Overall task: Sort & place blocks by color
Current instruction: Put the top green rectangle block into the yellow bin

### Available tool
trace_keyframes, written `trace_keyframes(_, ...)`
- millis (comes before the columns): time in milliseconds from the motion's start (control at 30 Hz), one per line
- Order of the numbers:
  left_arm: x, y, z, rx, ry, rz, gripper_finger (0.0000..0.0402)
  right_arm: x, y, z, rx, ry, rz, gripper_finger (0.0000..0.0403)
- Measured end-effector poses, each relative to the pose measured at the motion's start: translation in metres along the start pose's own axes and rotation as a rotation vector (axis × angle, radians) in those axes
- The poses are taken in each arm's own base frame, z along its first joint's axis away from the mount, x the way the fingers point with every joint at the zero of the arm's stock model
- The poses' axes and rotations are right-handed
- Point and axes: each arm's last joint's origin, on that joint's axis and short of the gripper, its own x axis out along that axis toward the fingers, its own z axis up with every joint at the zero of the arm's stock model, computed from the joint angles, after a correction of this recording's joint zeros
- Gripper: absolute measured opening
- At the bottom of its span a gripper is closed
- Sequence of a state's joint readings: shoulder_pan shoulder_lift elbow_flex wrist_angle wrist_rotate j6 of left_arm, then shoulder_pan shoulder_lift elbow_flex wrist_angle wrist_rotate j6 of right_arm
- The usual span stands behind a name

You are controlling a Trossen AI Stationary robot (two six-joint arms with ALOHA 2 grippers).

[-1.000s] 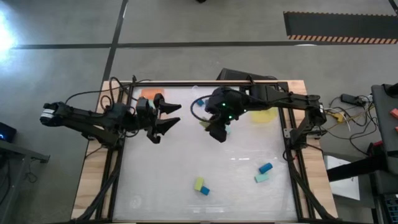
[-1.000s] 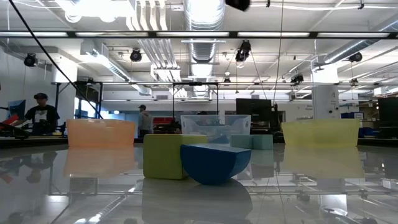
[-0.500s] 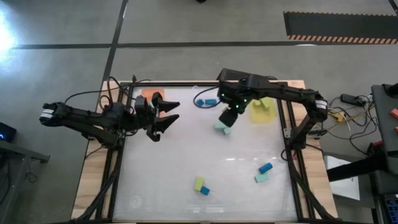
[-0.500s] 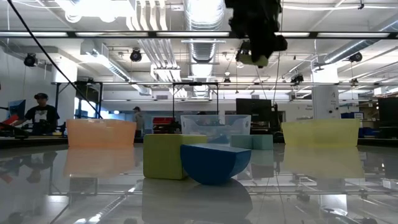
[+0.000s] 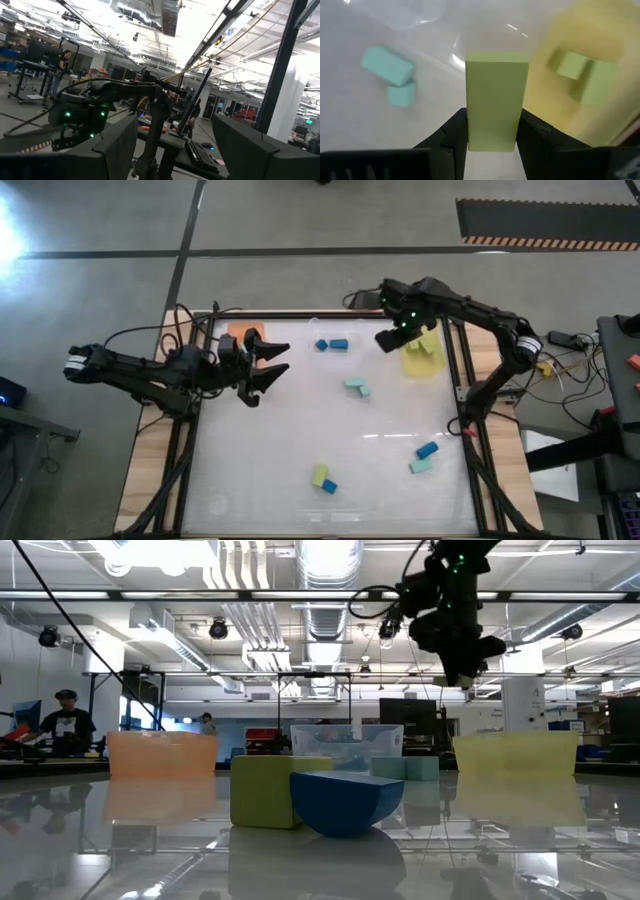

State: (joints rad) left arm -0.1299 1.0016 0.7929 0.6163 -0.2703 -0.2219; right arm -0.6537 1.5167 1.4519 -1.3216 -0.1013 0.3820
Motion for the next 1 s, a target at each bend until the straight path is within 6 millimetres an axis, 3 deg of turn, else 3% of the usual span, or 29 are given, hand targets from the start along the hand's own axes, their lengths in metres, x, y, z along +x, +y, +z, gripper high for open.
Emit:
trace_keyframes(233, 0.001, 0.001, -0.001, 0.002, -0.002, 0.024, 0.0240, -0.003, -0.041, 0.010, 0.170, -0.010, -0.007, 0.0120)
trace_keyframes(433, 0.001, 0.002, -0.002, 0.004, -0.001, 0.031, 0.0240, 0.001, -0.063, 0.013, 0.244, 0.001, -0.015, 0.0120)
trace_keyframes(700, 0.001, 0.003, -0.002, 0.008, 0.004, 0.039, 0.0240, 0.011, -0.079, 0.010, 0.296, 0.045, -0.028, 0.0120)
trace_keyframes(1000, 0.001, 0.003, -0.002, 0.008, 0.000, 0.061, 0.0240, 0.022, -0.083, 0.006, 0.321, 0.074, -0.035, 0.0120)
